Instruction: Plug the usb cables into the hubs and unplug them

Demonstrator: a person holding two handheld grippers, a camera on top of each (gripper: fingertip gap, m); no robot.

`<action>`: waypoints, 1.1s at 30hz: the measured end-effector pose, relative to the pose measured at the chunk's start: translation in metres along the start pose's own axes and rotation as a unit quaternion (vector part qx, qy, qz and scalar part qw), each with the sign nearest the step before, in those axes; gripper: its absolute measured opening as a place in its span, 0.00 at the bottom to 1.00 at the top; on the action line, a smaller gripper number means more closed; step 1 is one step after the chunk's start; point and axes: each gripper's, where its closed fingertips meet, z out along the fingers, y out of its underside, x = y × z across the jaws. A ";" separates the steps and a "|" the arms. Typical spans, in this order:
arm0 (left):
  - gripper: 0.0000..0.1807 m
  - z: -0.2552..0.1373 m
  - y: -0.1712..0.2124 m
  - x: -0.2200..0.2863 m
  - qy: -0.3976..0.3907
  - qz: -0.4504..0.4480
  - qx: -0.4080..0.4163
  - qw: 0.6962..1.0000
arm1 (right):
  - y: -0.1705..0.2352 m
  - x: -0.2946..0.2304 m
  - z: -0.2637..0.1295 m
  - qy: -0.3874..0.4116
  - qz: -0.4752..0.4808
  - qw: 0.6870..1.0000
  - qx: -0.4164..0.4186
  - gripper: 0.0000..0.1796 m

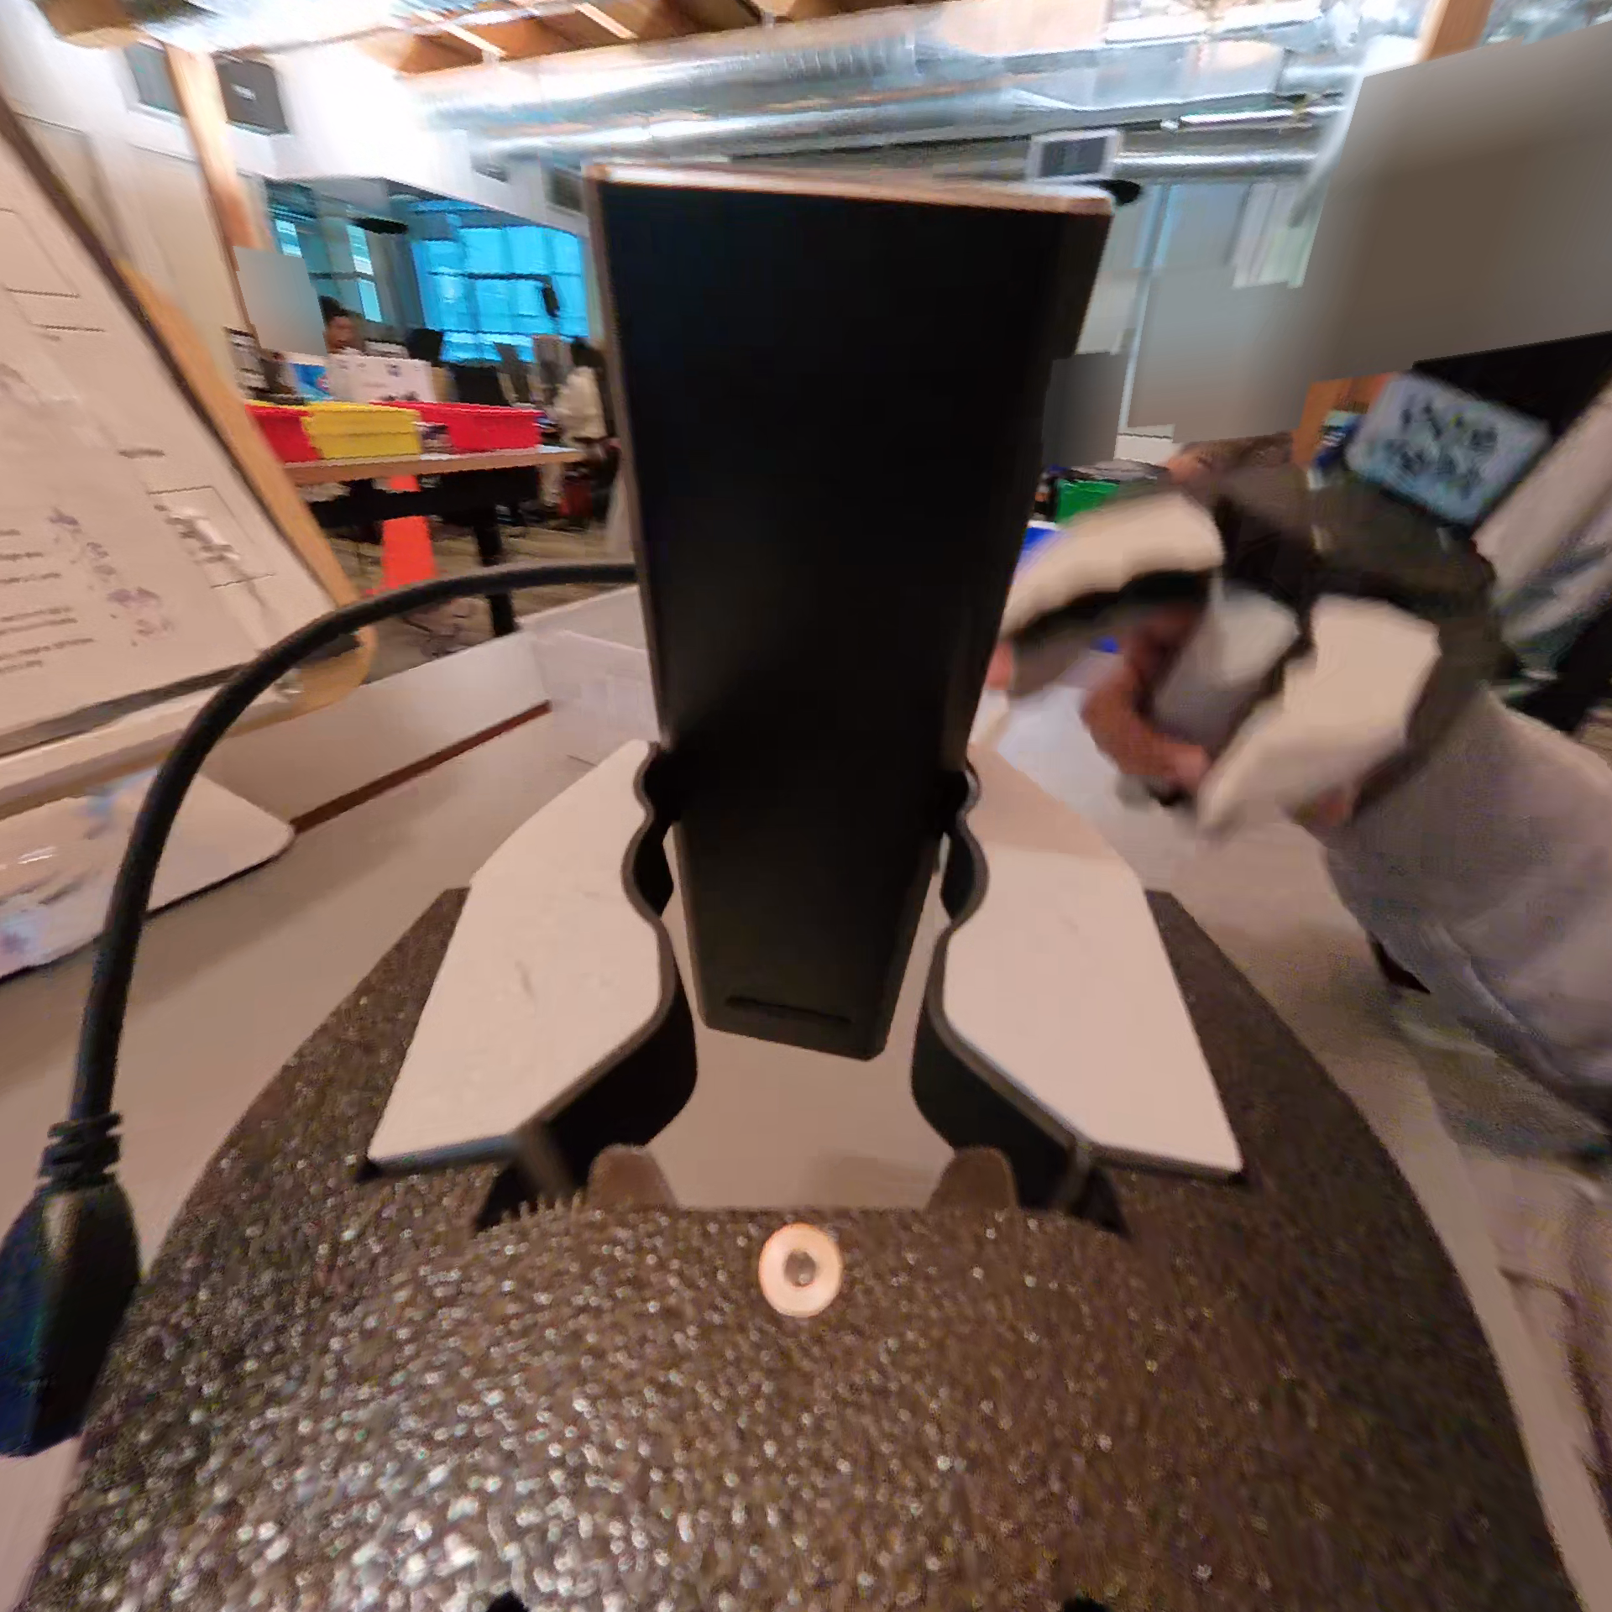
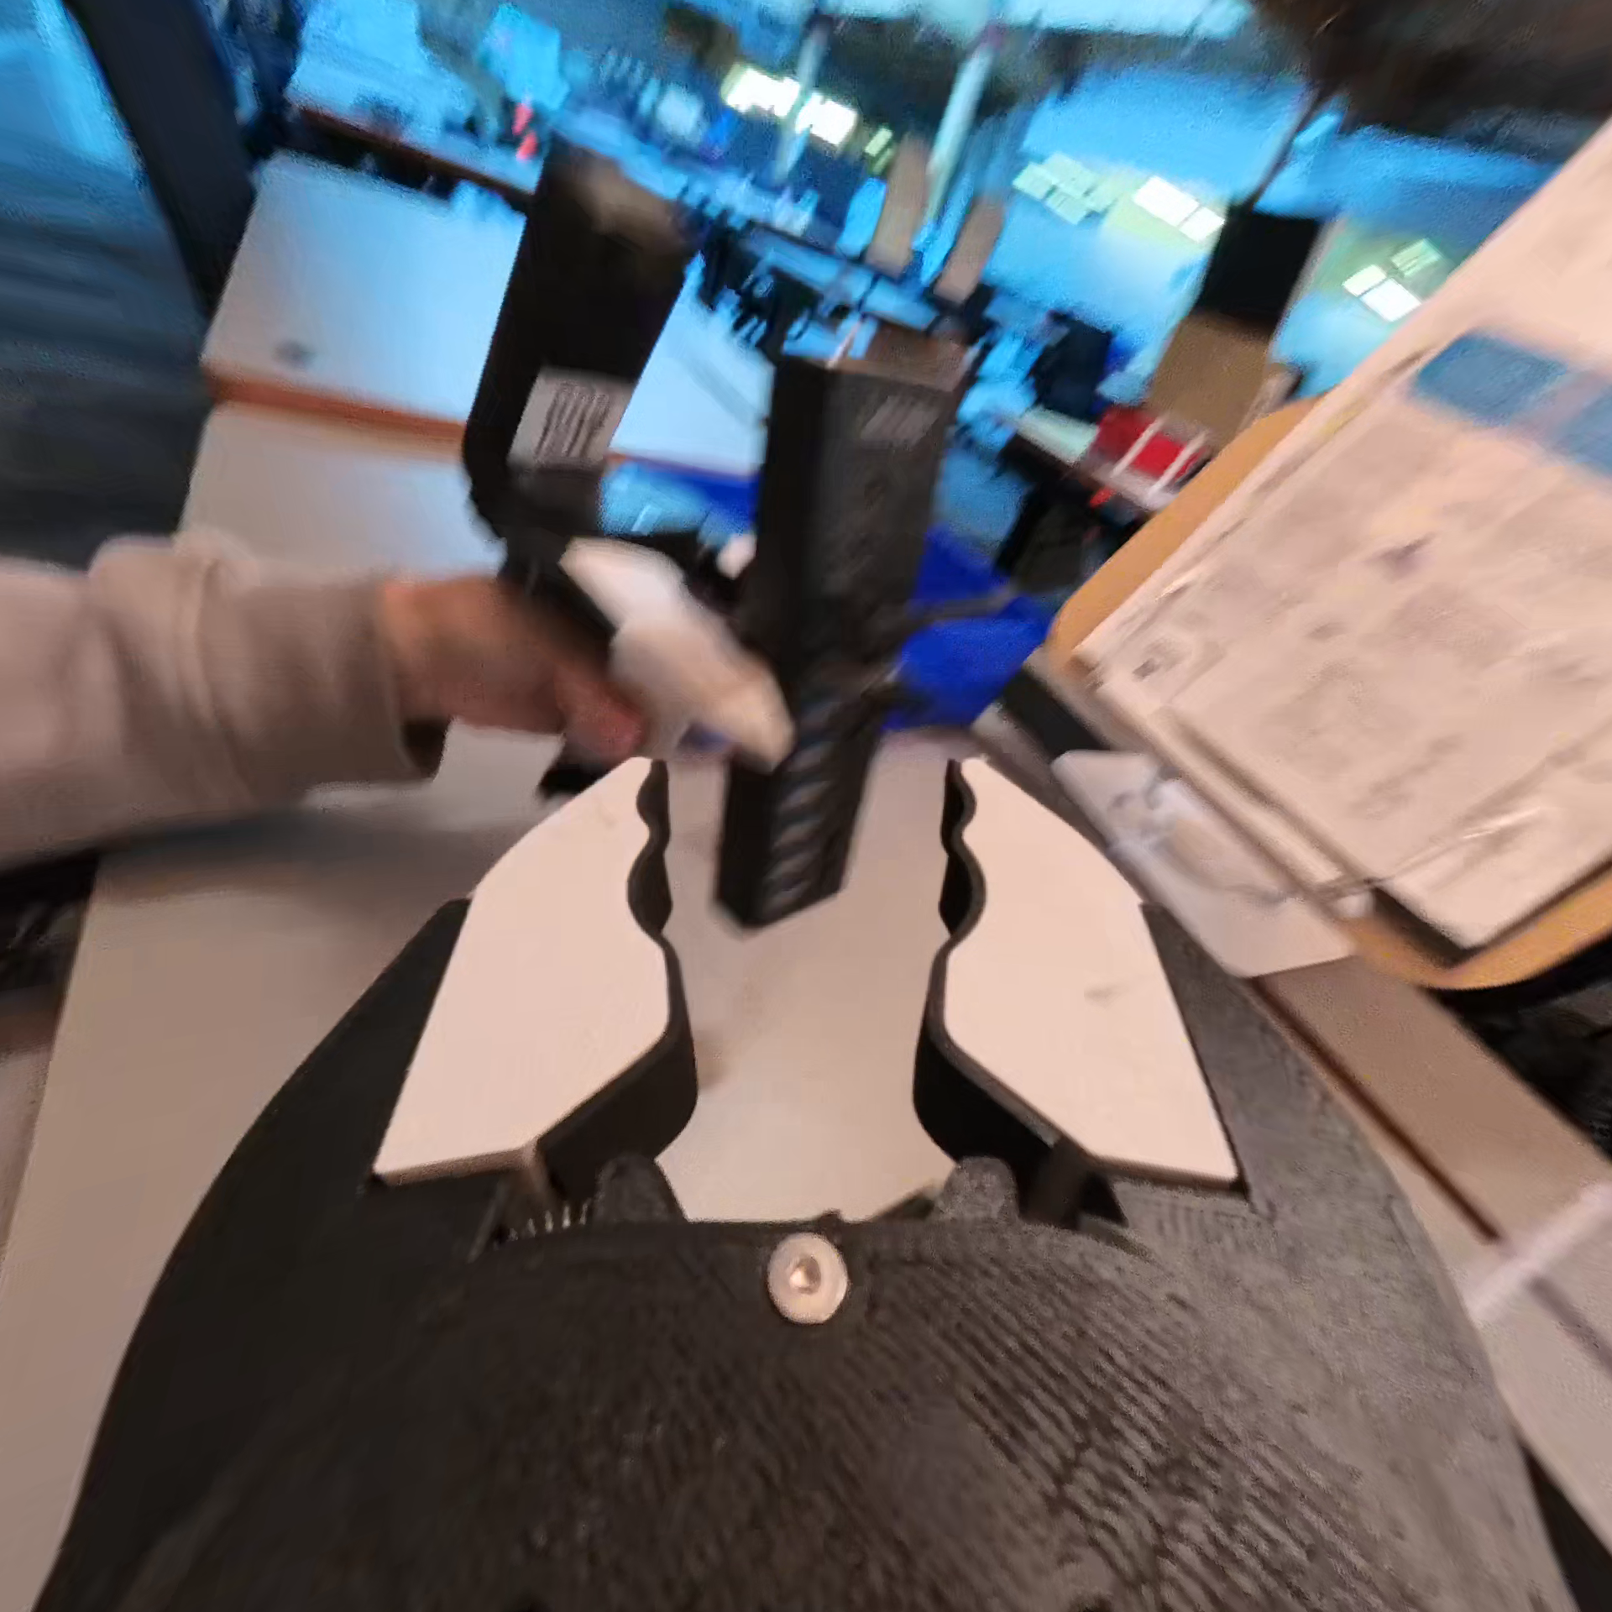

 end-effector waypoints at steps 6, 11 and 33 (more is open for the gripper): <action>0.34 0.013 0.030 0.047 0.098 0.041 -0.060 0.992 | -0.036 -0.005 0.020 -0.116 0.018 0.993 -0.015 0.45; 0.34 0.014 0.041 0.062 0.124 0.065 -0.084 0.987 | -0.020 -0.029 0.034 -0.185 0.004 0.981 -0.056 0.35; 0.43 0.011 0.031 0.065 0.173 -0.047 0.022 0.984 | -0.024 -0.030 0.064 -0.162 0.139 0.976 -0.045 0.35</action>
